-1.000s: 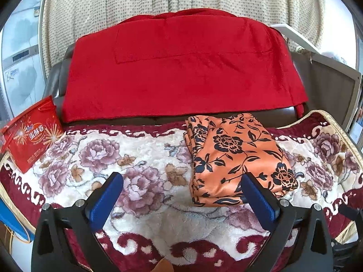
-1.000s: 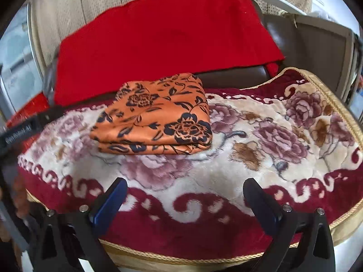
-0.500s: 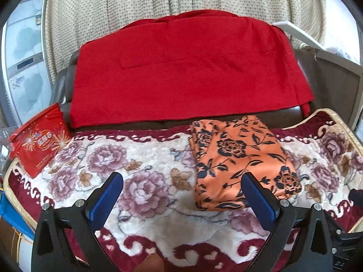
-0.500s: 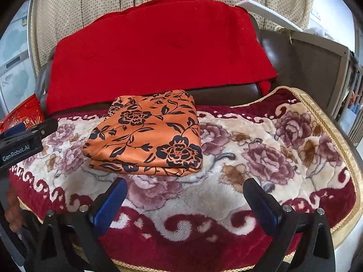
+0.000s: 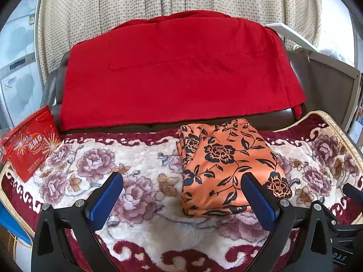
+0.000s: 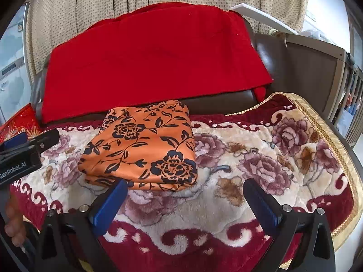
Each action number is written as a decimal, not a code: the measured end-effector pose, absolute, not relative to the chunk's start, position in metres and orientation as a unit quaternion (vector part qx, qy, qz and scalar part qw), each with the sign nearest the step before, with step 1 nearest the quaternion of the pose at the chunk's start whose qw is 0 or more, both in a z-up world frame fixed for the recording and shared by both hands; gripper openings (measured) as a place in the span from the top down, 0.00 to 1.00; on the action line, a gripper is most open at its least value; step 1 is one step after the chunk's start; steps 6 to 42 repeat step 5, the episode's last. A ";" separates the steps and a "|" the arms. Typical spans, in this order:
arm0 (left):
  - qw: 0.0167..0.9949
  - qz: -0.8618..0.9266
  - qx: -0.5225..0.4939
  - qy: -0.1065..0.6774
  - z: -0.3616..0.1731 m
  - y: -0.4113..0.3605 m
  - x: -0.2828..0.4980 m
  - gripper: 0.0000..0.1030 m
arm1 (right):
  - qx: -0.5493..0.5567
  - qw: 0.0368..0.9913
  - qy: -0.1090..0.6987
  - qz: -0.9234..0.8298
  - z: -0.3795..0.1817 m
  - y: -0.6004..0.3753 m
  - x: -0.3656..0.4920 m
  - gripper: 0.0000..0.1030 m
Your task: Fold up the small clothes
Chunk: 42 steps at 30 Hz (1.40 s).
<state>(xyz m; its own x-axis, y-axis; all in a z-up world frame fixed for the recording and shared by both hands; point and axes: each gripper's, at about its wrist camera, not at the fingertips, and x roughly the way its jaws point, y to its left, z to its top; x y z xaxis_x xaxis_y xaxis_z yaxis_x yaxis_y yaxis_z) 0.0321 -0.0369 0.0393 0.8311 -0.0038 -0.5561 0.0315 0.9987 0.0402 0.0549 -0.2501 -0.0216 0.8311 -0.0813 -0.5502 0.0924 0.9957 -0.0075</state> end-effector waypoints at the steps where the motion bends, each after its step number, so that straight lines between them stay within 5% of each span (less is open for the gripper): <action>1: 0.958 -0.008 0.027 0.284 0.040 -0.038 0.031 0.00 | 0.010 0.957 0.287 -0.045 -0.021 -0.250 0.056 0.00; 42: 0.960 -0.011 0.031 0.277 0.042 -0.039 0.032 0.00 | 0.010 0.956 0.289 -0.043 -0.022 -0.249 0.059 0.00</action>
